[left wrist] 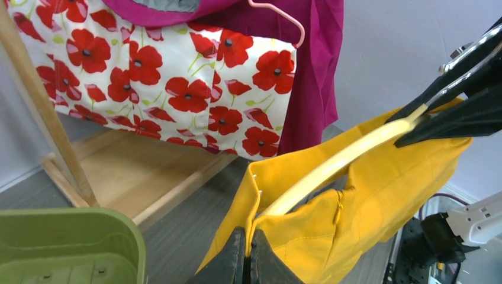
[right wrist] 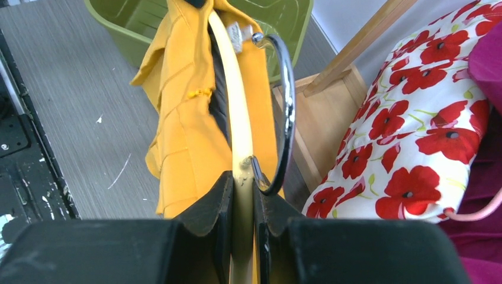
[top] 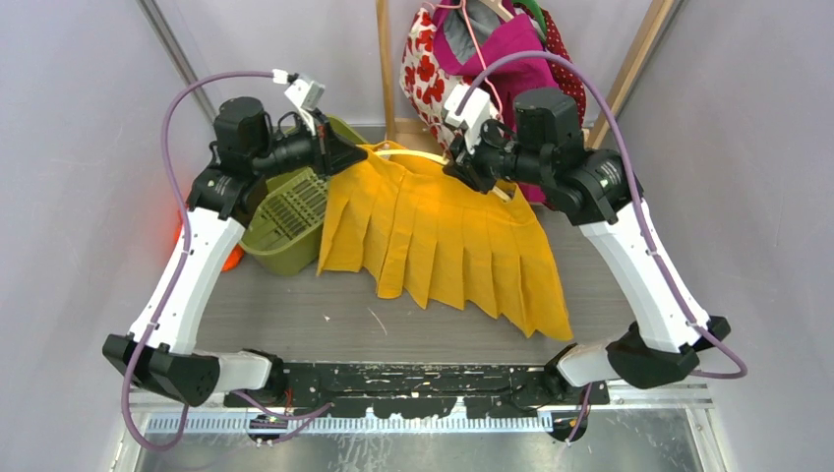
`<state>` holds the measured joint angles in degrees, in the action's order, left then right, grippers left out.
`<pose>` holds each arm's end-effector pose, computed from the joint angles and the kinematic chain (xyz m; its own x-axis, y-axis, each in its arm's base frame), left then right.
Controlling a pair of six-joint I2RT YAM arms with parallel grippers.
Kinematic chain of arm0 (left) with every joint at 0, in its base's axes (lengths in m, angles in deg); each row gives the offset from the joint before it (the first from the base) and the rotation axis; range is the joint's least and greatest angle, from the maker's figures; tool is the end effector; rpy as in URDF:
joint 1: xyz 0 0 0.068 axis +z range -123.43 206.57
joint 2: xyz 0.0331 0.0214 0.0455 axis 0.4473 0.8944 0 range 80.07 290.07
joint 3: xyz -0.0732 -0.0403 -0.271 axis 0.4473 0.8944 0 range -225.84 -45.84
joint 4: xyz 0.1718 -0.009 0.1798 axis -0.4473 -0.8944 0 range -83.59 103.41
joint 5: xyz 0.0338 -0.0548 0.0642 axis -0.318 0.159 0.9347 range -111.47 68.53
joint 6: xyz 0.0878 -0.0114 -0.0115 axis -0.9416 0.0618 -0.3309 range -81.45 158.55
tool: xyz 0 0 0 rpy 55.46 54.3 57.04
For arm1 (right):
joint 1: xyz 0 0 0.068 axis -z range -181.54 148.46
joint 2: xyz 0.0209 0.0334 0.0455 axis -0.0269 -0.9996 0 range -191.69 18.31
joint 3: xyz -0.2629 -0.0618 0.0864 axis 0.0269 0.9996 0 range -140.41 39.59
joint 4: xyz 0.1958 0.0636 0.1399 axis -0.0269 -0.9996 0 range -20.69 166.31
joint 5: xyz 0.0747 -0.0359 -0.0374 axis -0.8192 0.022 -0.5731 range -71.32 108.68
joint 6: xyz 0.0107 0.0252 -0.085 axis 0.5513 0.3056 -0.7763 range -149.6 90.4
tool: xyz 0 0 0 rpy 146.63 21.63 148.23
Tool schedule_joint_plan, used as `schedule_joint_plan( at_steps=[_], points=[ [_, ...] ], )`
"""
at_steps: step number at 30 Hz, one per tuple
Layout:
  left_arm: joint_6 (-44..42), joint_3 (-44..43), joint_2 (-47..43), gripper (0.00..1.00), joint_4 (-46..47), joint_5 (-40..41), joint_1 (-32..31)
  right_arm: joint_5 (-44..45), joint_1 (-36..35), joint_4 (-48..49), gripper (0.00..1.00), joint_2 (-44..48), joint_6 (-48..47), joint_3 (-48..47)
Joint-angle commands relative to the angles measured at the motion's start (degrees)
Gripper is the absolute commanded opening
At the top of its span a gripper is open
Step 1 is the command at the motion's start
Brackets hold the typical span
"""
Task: Remove the skirt from the hanger
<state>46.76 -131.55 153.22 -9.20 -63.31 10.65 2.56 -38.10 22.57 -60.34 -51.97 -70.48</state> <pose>0.2590 -0.1290 0.4625 -0.2855 -0.0292 -0.9579 0.8035 0.5375 -0.2559 0.2048 0.1795 0.4979 0.0141 -0.4446 -0.8956 -0.8361 0.4861 -0.2545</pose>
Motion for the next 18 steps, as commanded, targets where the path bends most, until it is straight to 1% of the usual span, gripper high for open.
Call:
schedule_joint_plan(
  at_steps=[1, 5, 13, 18],
  points=[
    [-4.1, -7.8, 3.4, 0.00, -3.7, 3.8, -5.9, -5.1, -2.1, 2.1, 0.01, -2.6, 0.8, -5.9],
    [-5.9, -14.3, 5.7, 0.00, -7.3, 5.6, -8.2, -6.2, -2.8, 2.8, 0.01, -3.4, 1.0, -5.5],
    [-6.7, -22.6, 6.8, 0.00, -10.4, 7.4, -8.3, -8.3, -2.9, 3.5, 0.01, -5.4, 1.4, -4.4],
    [-5.7, -27.4, 8.3, 0.00, -12.0, 7.1, -8.6, -11.0, -3.8, 6.4, 0.01, -8.2, 2.8, -4.7]
  ],
)
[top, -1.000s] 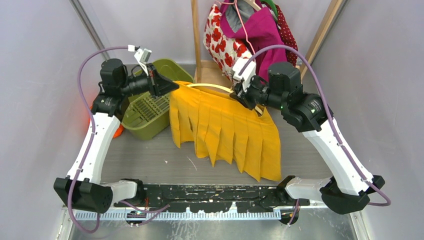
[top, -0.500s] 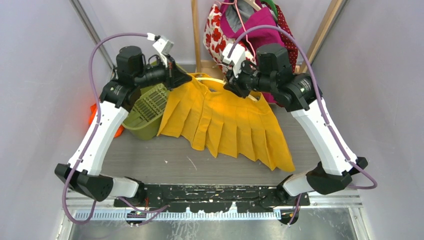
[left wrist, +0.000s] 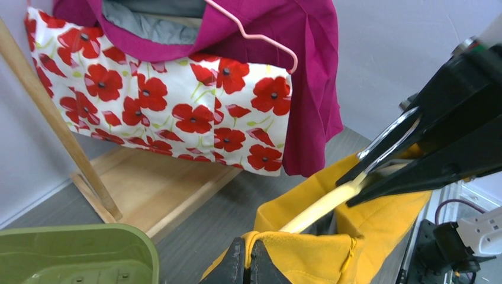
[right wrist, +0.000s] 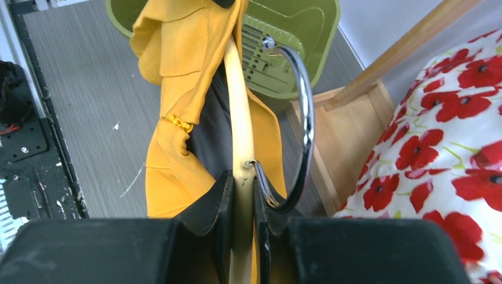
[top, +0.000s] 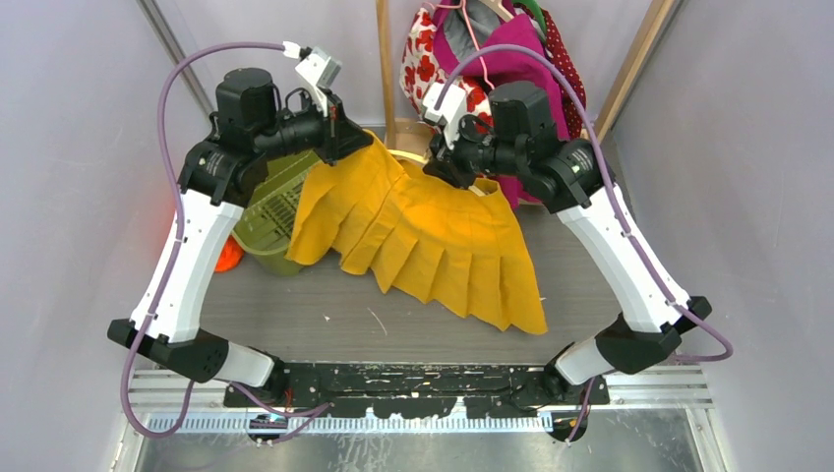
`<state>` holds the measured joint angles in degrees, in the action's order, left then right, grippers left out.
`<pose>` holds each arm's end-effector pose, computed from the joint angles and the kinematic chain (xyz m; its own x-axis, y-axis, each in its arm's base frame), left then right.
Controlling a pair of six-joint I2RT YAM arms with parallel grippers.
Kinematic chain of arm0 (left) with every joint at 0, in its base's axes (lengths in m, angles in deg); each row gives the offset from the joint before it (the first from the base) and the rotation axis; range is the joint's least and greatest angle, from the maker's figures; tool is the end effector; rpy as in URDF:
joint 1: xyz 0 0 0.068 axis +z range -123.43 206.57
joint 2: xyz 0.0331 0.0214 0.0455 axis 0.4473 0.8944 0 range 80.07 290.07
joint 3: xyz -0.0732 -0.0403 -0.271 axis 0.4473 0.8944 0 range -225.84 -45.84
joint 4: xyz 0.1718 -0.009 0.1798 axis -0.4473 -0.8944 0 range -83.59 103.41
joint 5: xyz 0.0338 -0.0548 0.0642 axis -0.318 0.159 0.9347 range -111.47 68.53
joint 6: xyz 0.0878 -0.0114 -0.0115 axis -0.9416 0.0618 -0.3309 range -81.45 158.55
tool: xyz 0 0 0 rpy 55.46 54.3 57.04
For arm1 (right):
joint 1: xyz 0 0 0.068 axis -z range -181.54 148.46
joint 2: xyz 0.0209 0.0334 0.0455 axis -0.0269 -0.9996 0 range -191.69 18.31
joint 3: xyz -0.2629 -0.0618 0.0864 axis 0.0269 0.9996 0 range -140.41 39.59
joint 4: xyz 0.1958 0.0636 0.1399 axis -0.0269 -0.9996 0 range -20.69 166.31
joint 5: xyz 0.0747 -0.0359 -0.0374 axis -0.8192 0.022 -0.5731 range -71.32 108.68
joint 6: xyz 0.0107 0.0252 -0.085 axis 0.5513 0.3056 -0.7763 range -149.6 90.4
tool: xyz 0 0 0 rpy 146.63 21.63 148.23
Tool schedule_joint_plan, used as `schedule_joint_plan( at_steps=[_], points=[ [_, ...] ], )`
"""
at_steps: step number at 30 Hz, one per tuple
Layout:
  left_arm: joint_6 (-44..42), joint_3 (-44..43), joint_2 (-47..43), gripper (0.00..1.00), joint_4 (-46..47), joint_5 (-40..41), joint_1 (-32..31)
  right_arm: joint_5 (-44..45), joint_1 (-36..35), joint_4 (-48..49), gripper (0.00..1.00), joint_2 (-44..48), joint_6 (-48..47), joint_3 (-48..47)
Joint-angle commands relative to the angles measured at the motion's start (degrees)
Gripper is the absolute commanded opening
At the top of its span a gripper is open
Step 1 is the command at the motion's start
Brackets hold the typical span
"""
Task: Remove the skirt from the hanger
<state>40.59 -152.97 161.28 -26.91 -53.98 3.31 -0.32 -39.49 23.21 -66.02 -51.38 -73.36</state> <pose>0.2557 -0.1564 0.5055 -0.2572 0.0778 -0.9632 0.8027 0.5722 -0.1681 0.2231 0.2069 0.4889 -0.0011 -0.4456 -0.8952 -0.8782 0.4287 -0.2123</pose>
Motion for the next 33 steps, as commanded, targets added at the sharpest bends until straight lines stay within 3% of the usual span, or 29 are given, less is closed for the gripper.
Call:
schedule_joint_plan(
  at_steps=[1, 17, 24, 33],
  points=[
    [0.6, -6.7, 0.5, 0.00, 5.5, -2.3, -1.3, -8.1, -2.8, 5.9, 0.01, -3.2, 2.3, -2.2],
    [-0.5, -11.3, 1.5, 0.00, 2.5, -1.0, -1.5, -7.8, -3.7, 5.0, 0.01, -9.9, 2.0, -2.7],
    [-3.5, -12.0, 0.0, 0.00, -0.4, 2.9, -1.5, -2.3, -1.8, 5.4, 0.01, -5.0, 0.2, 2.5],
    [-2.7, -17.8, 1.1, 0.00, -1.1, 3.7, -1.5, -9.3, 2.4, 8.3, 0.01, -2.7, 2.6, 9.3]
  ],
)
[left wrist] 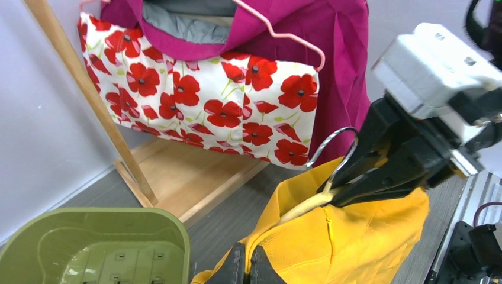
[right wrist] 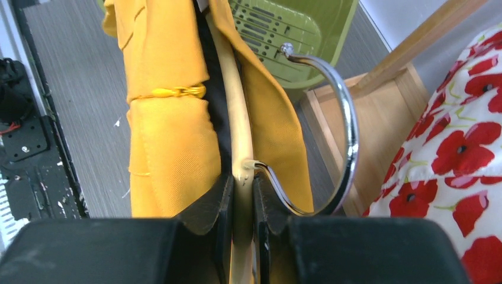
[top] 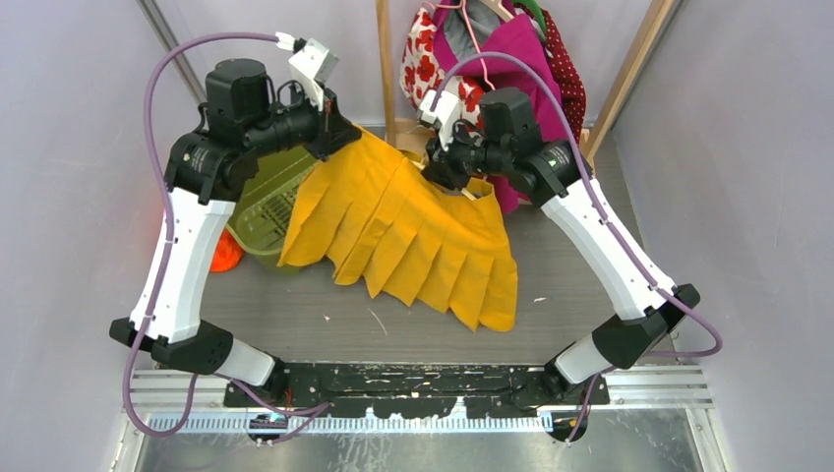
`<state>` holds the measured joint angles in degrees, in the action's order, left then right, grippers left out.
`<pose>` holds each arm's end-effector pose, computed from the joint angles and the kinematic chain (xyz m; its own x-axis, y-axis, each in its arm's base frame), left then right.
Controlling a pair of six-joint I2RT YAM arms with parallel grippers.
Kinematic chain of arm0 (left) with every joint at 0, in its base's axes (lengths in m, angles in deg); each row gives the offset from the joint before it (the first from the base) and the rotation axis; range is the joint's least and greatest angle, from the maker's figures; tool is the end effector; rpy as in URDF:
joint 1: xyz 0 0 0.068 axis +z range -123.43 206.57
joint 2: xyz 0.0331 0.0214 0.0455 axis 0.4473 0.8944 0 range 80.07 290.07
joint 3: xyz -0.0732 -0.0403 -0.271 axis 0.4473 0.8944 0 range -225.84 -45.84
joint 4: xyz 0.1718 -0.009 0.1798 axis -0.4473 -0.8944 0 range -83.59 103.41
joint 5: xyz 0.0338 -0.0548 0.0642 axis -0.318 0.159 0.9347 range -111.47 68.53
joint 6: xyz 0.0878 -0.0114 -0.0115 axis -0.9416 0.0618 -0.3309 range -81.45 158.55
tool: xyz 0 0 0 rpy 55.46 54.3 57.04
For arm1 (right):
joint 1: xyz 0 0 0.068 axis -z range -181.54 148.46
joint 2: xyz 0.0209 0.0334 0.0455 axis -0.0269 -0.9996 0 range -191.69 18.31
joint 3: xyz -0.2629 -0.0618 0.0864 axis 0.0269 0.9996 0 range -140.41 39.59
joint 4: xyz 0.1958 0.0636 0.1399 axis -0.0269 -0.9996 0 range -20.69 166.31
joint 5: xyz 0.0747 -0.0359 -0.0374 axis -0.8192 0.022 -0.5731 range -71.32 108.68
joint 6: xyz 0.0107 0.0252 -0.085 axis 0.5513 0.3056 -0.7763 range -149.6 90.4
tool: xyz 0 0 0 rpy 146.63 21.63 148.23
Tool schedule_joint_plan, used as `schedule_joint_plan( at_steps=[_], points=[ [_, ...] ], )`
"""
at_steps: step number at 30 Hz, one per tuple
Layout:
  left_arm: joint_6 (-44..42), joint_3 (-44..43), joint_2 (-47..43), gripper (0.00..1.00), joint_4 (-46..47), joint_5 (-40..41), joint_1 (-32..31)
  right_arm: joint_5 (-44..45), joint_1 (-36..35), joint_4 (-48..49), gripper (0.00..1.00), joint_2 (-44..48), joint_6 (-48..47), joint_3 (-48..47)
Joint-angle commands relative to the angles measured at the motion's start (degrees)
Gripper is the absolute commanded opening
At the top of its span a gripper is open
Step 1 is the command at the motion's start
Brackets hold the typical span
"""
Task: Remove the skirt from the hanger
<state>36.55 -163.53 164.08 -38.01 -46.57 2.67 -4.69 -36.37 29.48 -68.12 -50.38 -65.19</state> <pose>0.2513 -0.1483 0.5210 -0.2527 0.1465 -0.9564 0.7456 0.6594 -0.0960 0.2553 0.2162 0.4477 -0.0785 -0.4513 -0.8889 -0.8966 0.4217 -0.1349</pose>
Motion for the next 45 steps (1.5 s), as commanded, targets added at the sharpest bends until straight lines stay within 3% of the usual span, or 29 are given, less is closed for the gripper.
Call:
schedule_joint_plan(
  at_steps=[1, 8, 17, 31, 45],
  points=[
    [2.2, -7.6, -1.5, 0.00, 10.4, -4.4, -0.9, -5.5, -0.9, 2.7, 0.01, -1.3, 1.9, 0.9],
    [2.9, -5.6, -2.2, 0.00, 11.9, -4.4, -0.9, -6.1, -3.8, 2.4, 0.01, -4.3, 1.3, -2.8],
    [0.3, -5.9, -2.9, 0.00, 11.2, -0.8, -0.9, -1.5, -2.4, 2.1, 0.01, 3.3, -0.1, 7.1],
    [-5.3, 1.0, -7.8, 0.00, 10.2, 7.1, -0.6, 3.0, 11.0, 1.3, 0.01, 18.3, -2.2, 13.5],
    [-7.2, 5.4, -7.8, 0.00, 11.2, 7.2, 2.9, 3.4, 16.3, 0.8, 0.00, 22.3, -3.2, 14.6]
  ],
)
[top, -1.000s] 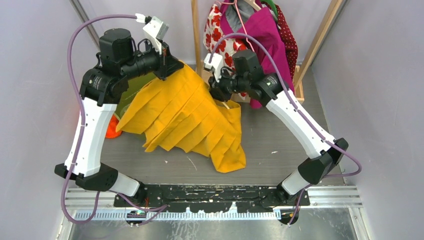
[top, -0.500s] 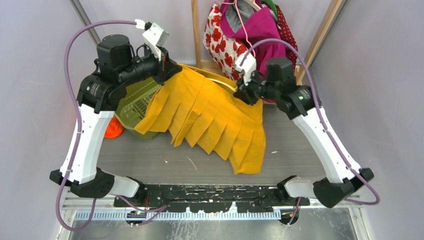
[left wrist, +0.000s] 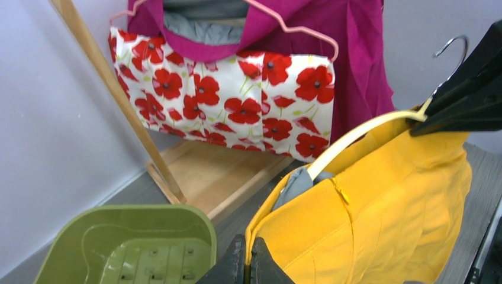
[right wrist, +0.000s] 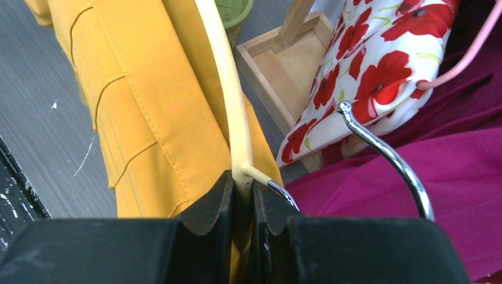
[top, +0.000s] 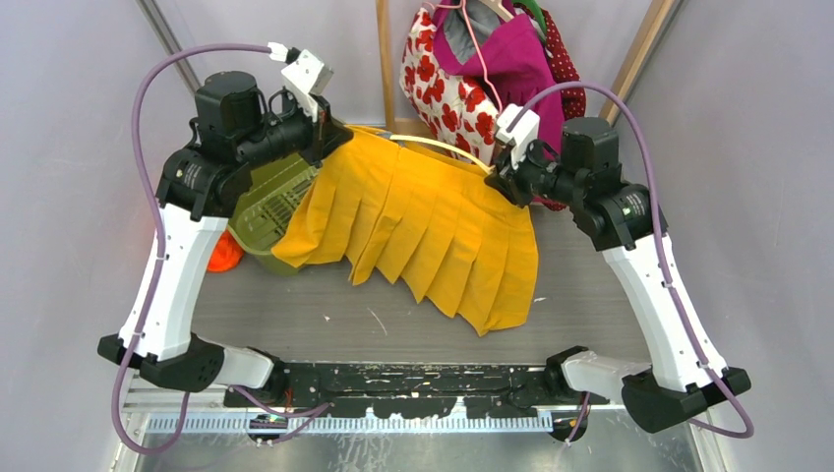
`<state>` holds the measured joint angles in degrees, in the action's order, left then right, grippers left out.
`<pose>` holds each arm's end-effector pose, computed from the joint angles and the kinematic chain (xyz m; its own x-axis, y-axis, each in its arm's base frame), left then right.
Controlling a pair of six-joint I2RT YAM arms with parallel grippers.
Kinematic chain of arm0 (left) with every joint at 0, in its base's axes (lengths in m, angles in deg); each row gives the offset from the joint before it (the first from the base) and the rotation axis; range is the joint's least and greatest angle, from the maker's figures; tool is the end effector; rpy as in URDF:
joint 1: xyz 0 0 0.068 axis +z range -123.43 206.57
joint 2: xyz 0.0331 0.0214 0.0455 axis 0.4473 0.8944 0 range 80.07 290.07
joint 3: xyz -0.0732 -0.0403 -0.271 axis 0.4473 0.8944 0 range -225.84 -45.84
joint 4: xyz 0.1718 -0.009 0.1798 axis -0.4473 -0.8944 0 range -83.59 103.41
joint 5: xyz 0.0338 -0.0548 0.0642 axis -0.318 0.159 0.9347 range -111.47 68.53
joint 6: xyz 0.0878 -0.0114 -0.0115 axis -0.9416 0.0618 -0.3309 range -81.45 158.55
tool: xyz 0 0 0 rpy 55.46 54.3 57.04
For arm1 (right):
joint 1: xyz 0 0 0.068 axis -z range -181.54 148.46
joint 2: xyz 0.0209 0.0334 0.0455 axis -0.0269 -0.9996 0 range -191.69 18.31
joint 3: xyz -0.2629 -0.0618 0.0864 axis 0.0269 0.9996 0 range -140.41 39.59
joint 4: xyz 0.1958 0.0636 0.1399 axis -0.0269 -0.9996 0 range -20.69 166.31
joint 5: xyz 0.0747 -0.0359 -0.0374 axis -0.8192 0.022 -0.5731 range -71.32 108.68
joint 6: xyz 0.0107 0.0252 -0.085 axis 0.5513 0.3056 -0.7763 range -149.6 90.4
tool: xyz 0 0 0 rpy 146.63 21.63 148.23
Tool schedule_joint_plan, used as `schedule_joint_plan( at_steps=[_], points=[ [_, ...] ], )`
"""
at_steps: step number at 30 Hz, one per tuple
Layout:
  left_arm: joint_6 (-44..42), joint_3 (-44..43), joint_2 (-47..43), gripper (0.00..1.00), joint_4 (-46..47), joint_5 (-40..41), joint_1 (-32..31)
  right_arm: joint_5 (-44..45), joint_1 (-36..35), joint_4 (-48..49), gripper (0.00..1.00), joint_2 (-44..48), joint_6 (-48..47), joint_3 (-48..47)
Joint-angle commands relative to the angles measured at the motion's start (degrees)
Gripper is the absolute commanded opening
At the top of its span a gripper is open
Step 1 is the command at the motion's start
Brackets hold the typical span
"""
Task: Remove the skirt from the hanger
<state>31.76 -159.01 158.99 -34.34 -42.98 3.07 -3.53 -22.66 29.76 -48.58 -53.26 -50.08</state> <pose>0.2348 -0.1339 0.5289 -0.1300 0.1764 -0.9757 0.7184 0.6949 0.0299 0.2107 0.1137 0.4519 -0.0811 -0.4295 -0.8994 -0.7520 0.6186 -0.2276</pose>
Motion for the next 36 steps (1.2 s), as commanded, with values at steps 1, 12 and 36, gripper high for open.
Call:
schedule_joint_plan(
  at_steps=[1, 12, 36],
  points=[
    [-2.4, 1.6, -2.9, 0.00, 7.9, 3.6, 2.8, 2.0, 3.1, 0.6, 0.01, 3.2, -0.5, -0.5],
    [2.0, 8.0, -2.4, 0.00, 13.3, -2.1, 7.9, -1.9, 6.6, 10.0, 0.01, 9.1, 4.3, 2.2],
    [5.1, 18.4, -4.8, 0.00, 19.0, -4.5, 8.2, 7.9, 6.6, 28.6, 0.01, 10.0, 15.8, 1.2]
  ],
)
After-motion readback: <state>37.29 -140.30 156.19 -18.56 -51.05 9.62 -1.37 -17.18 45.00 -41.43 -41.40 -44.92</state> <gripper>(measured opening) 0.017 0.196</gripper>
